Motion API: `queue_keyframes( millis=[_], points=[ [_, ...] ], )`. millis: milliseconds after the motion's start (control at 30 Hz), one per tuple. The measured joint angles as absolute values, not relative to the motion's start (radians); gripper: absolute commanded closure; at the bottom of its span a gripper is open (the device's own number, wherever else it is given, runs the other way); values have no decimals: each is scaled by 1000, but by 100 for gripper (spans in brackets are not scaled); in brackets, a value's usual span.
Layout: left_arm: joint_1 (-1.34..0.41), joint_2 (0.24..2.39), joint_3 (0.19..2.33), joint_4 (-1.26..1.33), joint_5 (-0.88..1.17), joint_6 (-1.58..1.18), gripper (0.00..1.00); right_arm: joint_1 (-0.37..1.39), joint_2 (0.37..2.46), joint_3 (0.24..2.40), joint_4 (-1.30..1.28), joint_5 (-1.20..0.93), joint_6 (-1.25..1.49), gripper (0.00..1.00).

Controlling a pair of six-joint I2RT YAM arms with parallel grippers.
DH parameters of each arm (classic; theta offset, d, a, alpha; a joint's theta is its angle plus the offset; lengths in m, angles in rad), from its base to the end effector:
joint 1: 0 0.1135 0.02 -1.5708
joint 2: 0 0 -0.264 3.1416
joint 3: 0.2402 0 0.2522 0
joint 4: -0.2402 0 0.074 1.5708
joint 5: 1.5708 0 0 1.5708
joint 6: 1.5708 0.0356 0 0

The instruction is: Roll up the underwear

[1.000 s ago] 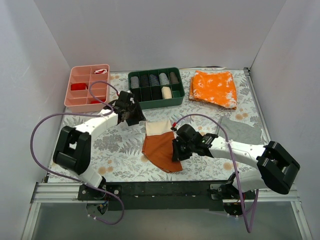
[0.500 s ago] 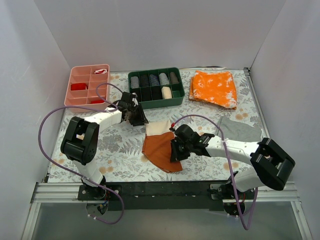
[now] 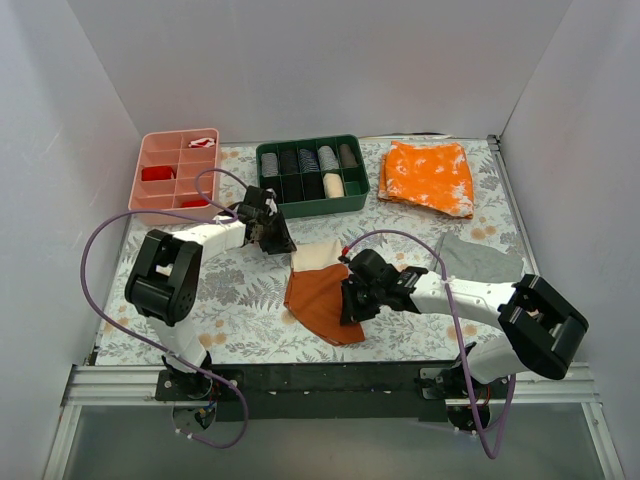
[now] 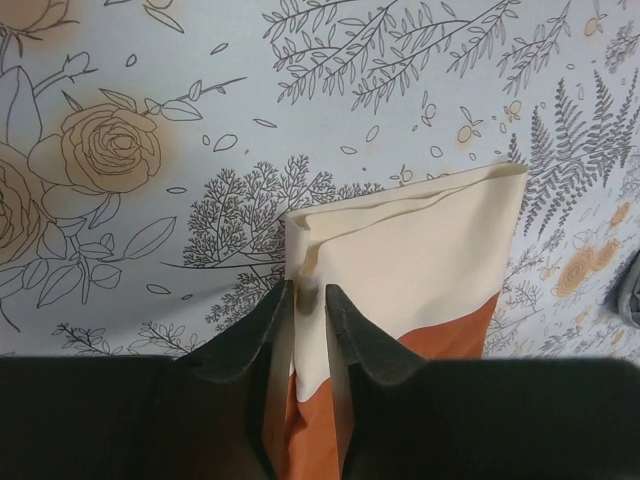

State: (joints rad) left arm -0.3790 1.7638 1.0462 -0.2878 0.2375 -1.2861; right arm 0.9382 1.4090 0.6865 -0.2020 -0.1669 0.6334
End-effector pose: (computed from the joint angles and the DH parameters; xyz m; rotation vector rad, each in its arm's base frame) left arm 0.3247 -0.1383 0.1650 -1.1457 2.5732 -0.8309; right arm 0.1529 0.2185 0.1700 -0.4825 2.6456 0.7957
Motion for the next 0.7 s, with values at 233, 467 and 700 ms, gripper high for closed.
queue_keyframes(
  millis=[233, 467, 700],
  points=[
    [-379, 1795, 1046, -286, 246, -1274, 94, 923, 1391, 687, -207, -97, 657, 86],
    [-379, 1795, 1060, -284, 255, -1266, 94, 763, 1380, 804, -221, -36, 647, 88],
    [-379, 1795, 1065, -275, 279, -1256, 95, 674, 1594, 1023, -179, -59, 589, 90]
  ],
)
